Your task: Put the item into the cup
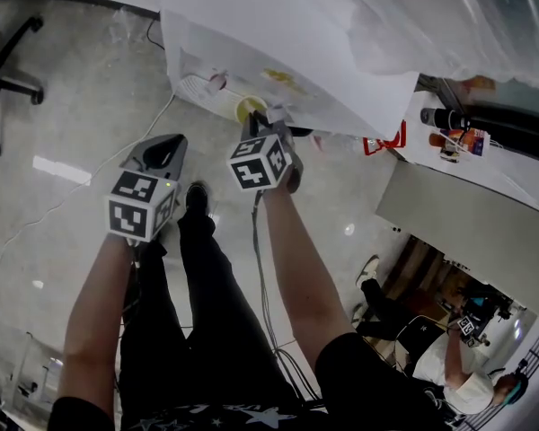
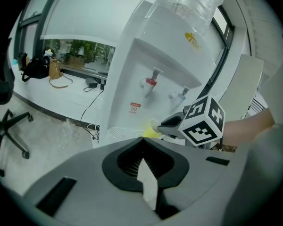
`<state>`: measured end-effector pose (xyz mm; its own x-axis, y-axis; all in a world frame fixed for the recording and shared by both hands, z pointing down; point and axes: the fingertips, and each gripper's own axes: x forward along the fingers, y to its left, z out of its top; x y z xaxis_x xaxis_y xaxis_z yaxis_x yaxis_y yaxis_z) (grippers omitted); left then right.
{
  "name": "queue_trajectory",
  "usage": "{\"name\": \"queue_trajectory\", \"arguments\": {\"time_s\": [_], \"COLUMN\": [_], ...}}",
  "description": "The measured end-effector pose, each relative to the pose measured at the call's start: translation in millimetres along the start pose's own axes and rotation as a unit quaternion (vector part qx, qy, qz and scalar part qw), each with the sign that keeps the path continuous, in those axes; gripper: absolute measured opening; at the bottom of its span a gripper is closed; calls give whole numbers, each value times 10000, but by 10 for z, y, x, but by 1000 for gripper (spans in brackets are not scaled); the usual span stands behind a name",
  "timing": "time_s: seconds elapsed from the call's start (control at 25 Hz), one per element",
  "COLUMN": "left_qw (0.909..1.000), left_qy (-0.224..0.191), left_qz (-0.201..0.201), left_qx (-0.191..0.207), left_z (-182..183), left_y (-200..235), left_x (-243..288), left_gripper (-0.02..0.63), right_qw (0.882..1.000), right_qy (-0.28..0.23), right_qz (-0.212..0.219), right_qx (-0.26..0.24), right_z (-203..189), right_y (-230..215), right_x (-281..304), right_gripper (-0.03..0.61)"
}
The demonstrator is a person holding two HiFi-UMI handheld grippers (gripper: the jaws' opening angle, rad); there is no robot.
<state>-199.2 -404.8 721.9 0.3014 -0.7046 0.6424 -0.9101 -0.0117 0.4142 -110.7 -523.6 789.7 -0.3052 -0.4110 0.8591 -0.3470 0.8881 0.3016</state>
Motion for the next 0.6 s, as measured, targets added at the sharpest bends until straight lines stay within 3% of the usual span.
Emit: {"name": "queue_trajectory", "arguments": {"time_s": [0.16,0.24,0.6], "left_qw": [10000,10000,10000], "left_qy": [41,51,51], "left_qz": [21,27,21], "left_qx": [-52,-47,-31], "left_z": [-26,-33,-26], "left_y": [12,15,34], "left_x": [-10,-27,-72], "left_gripper": [3,5,5], "right_qw": [10000,10000,9994], "right_qy": [28,28,-138], "right_qz": [-4,19,-160], "right_qx": [34,85,265], "right_z": [-8,-11,42], "right_y": [-2,10,-58], "right_x": [-27,-51,-172], "right_gripper": [26,78,80]}}
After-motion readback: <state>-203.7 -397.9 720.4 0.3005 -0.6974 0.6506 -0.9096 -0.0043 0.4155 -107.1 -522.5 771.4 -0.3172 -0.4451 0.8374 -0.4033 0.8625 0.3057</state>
